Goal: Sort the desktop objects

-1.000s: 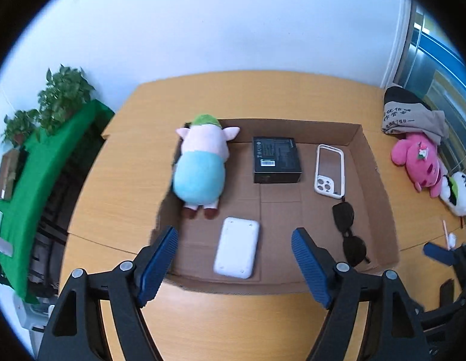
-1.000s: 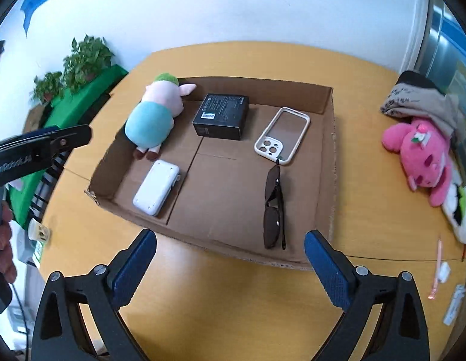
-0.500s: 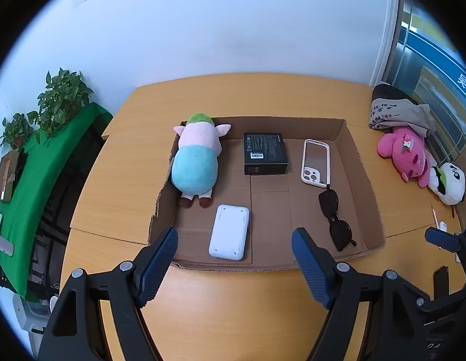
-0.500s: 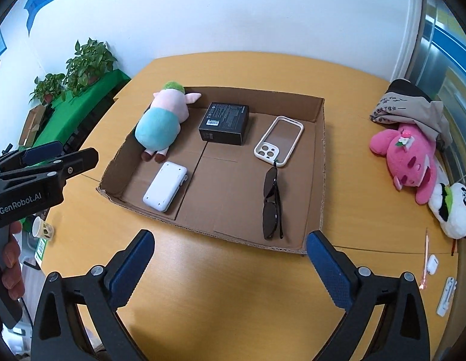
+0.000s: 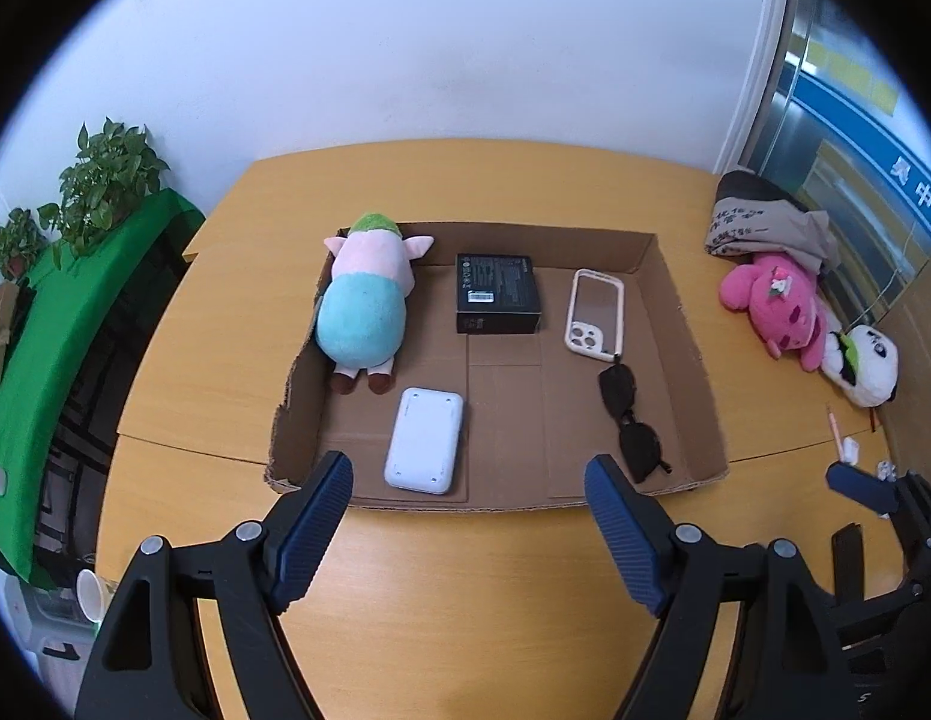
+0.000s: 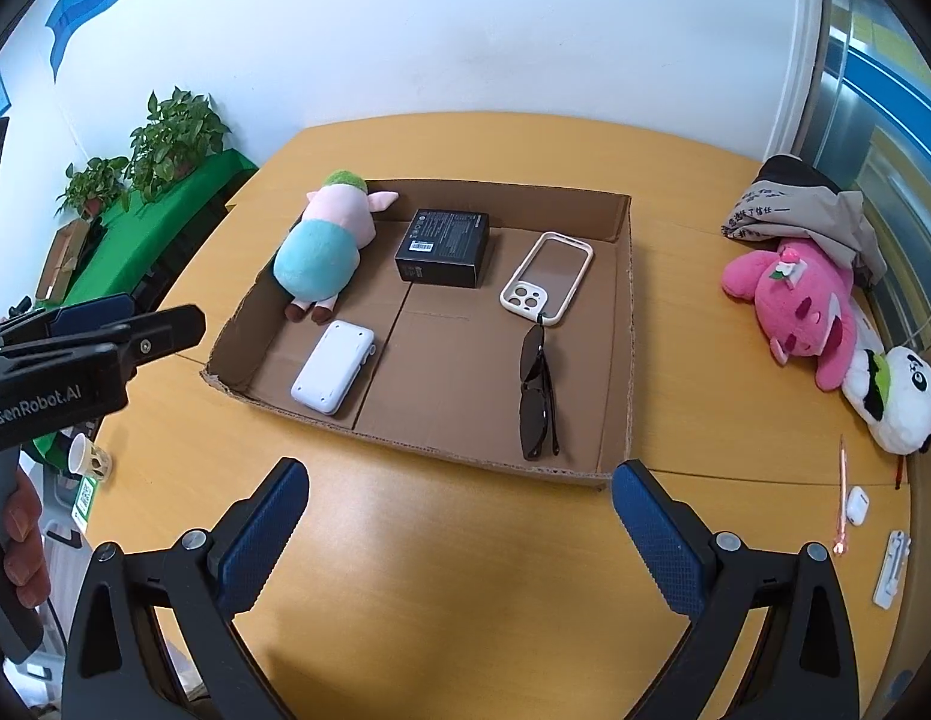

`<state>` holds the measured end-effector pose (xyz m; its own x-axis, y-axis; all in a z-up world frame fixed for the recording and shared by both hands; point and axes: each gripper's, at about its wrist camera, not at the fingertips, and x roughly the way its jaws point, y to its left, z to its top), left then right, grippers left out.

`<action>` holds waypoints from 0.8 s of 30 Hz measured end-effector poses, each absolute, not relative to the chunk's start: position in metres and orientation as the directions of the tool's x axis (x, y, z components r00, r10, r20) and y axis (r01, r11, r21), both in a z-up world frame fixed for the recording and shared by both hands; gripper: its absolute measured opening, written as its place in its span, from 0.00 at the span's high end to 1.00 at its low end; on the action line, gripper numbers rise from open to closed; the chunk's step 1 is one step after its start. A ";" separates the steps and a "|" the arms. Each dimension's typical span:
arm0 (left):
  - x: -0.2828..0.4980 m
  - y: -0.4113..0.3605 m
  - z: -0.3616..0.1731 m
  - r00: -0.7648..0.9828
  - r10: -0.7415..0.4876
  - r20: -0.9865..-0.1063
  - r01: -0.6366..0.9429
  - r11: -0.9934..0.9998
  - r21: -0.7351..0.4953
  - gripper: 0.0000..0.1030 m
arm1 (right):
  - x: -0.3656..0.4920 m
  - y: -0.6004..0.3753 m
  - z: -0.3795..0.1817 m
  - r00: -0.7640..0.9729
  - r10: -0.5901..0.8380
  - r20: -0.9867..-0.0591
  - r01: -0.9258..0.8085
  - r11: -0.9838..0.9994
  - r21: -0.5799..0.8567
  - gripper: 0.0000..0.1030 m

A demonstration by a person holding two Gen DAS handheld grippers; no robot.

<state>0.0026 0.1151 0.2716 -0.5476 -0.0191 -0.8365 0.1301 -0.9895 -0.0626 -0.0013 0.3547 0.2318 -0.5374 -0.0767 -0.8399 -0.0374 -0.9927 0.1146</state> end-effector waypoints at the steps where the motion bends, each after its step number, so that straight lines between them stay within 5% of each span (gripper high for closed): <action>1: 0.005 0.115 0.274 -0.554 -0.016 -0.832 0.139 -0.988 -0.073 0.21 | 0.002 0.355 0.233 -0.541 -0.077 -0.837 -0.038 -0.993 0.115 0.00; 13: 0.051 0.117 0.297 -0.602 -0.146 -0.785 0.250 -0.968 -0.012 0.15 | 0.035 0.354 0.237 -0.561 -0.090 -0.823 -0.020 -0.992 0.122 0.00; 24: 0.056 0.096 0.301 -0.586 -0.119 -0.802 0.214 -0.977 -0.011 0.15 | 0.029 0.329 0.248 -0.565 -0.052 -0.823 -0.020 -0.997 0.077 0.00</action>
<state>0.0560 0.0961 0.3012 -0.5858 -0.1187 -0.8017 0.2135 -0.9769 -0.0114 0.0294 0.3294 0.2480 -0.5655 -0.0522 -0.8231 -0.0200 -0.9968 0.0770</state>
